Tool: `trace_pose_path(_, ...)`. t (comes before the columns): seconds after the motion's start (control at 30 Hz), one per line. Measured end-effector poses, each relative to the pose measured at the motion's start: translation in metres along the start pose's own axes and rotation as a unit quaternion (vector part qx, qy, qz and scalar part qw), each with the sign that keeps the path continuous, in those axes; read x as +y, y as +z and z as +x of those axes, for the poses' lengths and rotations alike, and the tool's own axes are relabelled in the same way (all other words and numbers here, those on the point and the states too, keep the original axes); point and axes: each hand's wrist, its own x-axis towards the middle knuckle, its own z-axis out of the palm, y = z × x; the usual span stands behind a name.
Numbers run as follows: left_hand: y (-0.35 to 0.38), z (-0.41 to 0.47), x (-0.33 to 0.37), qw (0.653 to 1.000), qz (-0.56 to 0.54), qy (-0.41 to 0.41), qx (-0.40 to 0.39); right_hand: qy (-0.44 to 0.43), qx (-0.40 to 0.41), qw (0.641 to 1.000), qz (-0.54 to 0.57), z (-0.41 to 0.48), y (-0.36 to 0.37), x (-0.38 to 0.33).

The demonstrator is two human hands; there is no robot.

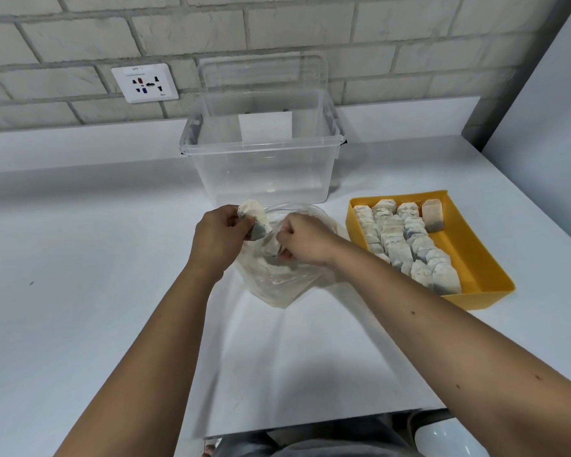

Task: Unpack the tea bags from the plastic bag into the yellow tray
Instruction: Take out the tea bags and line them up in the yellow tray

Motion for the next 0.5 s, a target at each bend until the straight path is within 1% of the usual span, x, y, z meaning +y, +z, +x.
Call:
trace_pose_path(0.03,-0.001,-0.001,-0.001,1.000,-0.009,-0.004,-0.003,-0.014,0.010,1.000,0.015,-0.005,-0.008,0.002)
trace_pose_path(0.1,-0.002,-0.002,0.000,1.000,-0.023,-0.009,-0.010,-0.027,0.004,0.994,0.104,-0.018,-0.026,0.006)
trace_pose_path(0.2,0.002,-0.007,0.006,0.998,-0.049,-0.021,-0.033,-0.064,-0.025,0.964,0.257,-0.038,-0.050,0.007)
trace_pose_path(0.27,0.008,-0.012,0.013,0.993,-0.081,-0.040,-0.070,-0.085,-0.029,0.950,0.299,-0.043,-0.056,0.006)
trace_pose_path(0.3,0.011,-0.015,0.015,0.990,-0.098,-0.051,-0.091,-0.087,-0.023,0.954,0.286,-0.043,-0.056,0.006)
trace_pose_path(0.4,0.020,-0.023,0.022,0.973,-0.163,-0.083,-0.139,-0.080,0.027,0.983,0.164,-0.041,-0.053,0.010)
trace_pose_path(0.5,0.027,-0.027,0.026,0.963,-0.196,-0.090,-0.160,-0.068,0.061,0.990,0.106,-0.046,-0.055,0.017)
